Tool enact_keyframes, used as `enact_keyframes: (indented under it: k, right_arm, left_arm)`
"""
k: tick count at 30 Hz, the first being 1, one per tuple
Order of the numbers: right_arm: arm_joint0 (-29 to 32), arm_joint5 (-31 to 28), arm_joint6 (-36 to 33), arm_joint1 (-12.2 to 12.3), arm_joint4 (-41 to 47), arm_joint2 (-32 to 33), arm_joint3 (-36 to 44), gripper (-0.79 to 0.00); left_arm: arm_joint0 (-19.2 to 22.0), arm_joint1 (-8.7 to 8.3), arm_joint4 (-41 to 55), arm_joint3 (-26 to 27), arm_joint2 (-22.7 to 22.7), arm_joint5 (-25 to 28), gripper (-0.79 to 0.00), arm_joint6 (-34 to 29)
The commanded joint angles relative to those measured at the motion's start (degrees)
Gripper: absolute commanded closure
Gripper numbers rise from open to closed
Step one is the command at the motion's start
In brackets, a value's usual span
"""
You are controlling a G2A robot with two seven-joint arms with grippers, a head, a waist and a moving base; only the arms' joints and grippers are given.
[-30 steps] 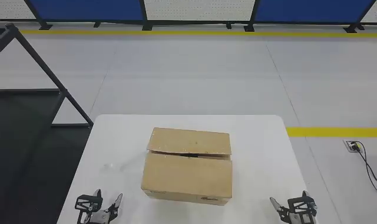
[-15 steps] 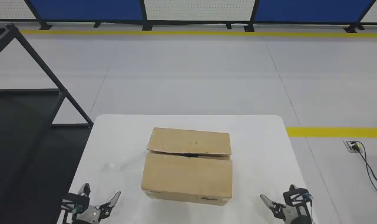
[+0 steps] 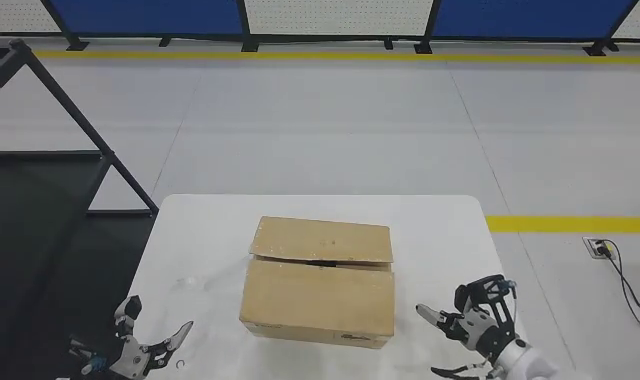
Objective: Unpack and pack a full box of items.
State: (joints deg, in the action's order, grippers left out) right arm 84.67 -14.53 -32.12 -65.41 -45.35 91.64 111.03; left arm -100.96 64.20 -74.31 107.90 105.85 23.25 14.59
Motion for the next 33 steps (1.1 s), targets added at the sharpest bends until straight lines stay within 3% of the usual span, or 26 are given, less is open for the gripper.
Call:
enact_keyframes:
  k: [1, 6, 10, 16, 23, 26, 33]
  right_arm:
    - [0.05, 0.01, 0.08, -0.01, 0.02, 0.01, -0.02, -0.785]
    - [0.11, -0.13, 0.18, -0.02, 0.31, -0.13, -0.03, -0.785]
    - [-1.95, 0.89, -1.45, -0.18, 5.62, -1.48, -0.68, -0.785]
    - [-7.26, 1.61, -11.85, -0.04, 20.38, -2.20, -1.16, -0.785]
    - [-14.21, -0.56, -23.15, 0.54, 38.86, -1.22, -6.16, -0.785]
    - [-16.80, -0.48, -25.35, 0.80, 40.01, -1.70, -8.48, -0.785]
    - [-16.80, -0.48, -25.35, 0.80, 40.01, -1.70, -8.48, -0.785]
  left_arm:
    - [0.02, 0.00, 0.04, -0.02, -0.02, -0.02, -0.785, -0.01]
    - [0.05, 0.02, 0.14, -0.02, -0.08, -0.05, -0.785, -0.09]
    - [1.89, 0.05, 2.79, 0.05, -0.92, 0.59, -0.785, -2.75]
    - [6.28, -0.37, 10.94, -0.71, 0.24, 5.88, -0.785, -9.50]
    - [12.65, -1.33, 26.02, -4.39, 0.09, 16.18, -0.785, -21.32]
    - [14.80, -1.88, 32.75, -6.12, -0.58, 19.24, -0.785, -28.74]
    - [14.80, -1.88, 32.75, -6.12, -0.58, 19.24, -0.785, -28.74]
